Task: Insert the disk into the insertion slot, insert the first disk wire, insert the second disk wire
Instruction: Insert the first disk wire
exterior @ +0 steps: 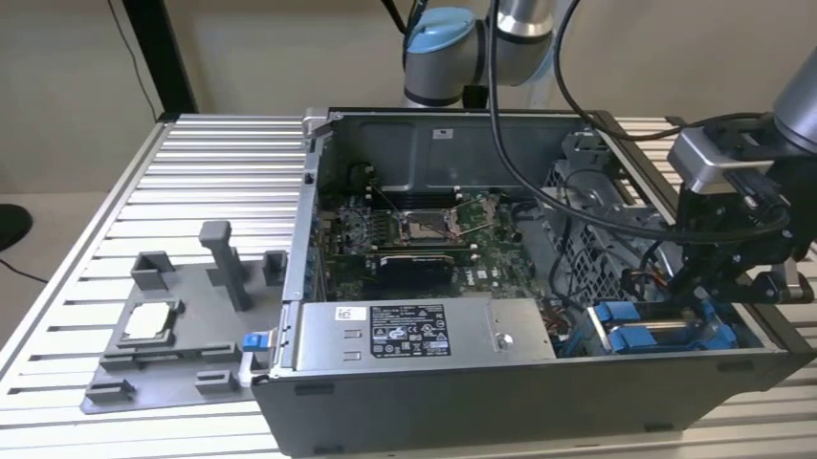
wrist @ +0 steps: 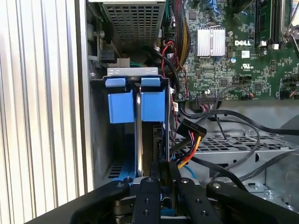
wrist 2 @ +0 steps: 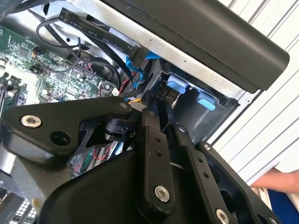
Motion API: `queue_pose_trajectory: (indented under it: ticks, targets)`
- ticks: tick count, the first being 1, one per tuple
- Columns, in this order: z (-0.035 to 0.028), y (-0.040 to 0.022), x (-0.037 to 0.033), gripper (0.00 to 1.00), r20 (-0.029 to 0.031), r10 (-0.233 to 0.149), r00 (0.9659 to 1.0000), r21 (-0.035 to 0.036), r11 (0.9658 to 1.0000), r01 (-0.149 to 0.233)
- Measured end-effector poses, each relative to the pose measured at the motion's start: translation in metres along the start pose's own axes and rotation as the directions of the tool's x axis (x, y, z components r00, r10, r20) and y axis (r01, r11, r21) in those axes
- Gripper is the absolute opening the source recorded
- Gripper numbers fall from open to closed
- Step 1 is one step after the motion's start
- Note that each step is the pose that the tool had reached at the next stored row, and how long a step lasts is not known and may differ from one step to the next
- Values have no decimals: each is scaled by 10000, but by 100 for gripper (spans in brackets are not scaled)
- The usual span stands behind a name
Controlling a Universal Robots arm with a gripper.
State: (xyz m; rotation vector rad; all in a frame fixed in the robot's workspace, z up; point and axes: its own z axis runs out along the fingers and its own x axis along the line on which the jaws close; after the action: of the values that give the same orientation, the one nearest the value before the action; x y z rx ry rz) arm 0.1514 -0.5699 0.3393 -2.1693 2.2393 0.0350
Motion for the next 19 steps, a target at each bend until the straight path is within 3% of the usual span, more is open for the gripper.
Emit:
queue_pose_trajectory:
  ticks: [11, 19]
  targets:
    - [20, 0, 0, 0, 1, -43, 10000, 8, 10000, 43]
    - [78, 0, 3, 0, -12, -76, 10000, 27, 10000, 76]
